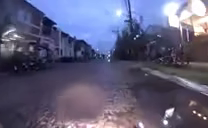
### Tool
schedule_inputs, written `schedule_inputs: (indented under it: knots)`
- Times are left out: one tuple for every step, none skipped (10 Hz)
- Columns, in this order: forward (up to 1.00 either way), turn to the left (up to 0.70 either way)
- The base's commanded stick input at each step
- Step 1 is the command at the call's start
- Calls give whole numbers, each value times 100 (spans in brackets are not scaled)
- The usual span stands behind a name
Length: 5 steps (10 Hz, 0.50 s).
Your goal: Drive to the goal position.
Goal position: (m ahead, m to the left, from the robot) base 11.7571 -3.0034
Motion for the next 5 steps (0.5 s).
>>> schedule_inputs:
  knots:
    - [50, -50]
    - [50, -50]
    - [50, -50]
    - [50, -36]
    - [50, -6]
